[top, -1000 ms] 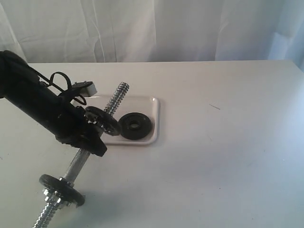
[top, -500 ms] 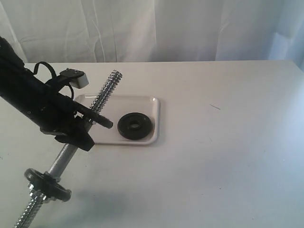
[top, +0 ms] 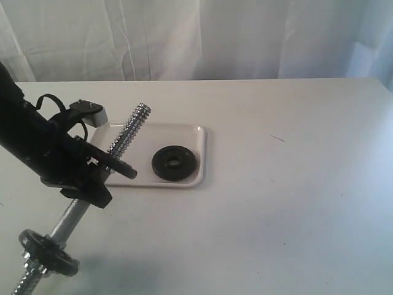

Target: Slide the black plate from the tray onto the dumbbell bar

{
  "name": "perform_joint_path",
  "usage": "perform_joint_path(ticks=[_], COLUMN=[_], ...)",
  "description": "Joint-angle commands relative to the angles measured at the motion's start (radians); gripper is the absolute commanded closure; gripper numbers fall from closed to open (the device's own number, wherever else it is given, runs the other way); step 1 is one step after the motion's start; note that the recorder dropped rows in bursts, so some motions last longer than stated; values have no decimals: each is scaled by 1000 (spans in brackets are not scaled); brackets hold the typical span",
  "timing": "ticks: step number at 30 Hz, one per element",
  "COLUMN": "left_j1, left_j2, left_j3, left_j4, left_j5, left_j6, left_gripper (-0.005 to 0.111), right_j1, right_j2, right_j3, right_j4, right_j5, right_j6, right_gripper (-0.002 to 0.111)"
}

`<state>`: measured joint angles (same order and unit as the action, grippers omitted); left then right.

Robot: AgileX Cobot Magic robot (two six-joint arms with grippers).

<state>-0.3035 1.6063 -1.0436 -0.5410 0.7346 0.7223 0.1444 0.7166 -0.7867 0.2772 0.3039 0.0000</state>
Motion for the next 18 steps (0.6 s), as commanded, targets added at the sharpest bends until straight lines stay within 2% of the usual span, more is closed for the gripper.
perform_joint_path(ticks=[1,4,7,11,14,18], left_j1=[1,1,1,1,1,1], left_j2=[-126,-146,-157,-164,-164,-164], left_j3=[-26,-26,-26,-26,-26,-26], left_j4=[-71,-5,32,43,56,77], left_j5=[36,36,33,16,8,8], left_j6=[-75,-134,-164,-170,-179,-196], left_gripper=[107,107,107,107,107,107], right_j1=[4,8,39,70,77,77], right_j2=[178,259,342,474,559,646], right_j3=[-138,-160,-160,-225,-300,-388], right_j4=[13,166,265,278,278,288], right_j5=[9,-9,3,184,298,321], right_j6=[-42,-53,-203,-392,-442,-442], right_gripper=[108,108,108,106,95,64])
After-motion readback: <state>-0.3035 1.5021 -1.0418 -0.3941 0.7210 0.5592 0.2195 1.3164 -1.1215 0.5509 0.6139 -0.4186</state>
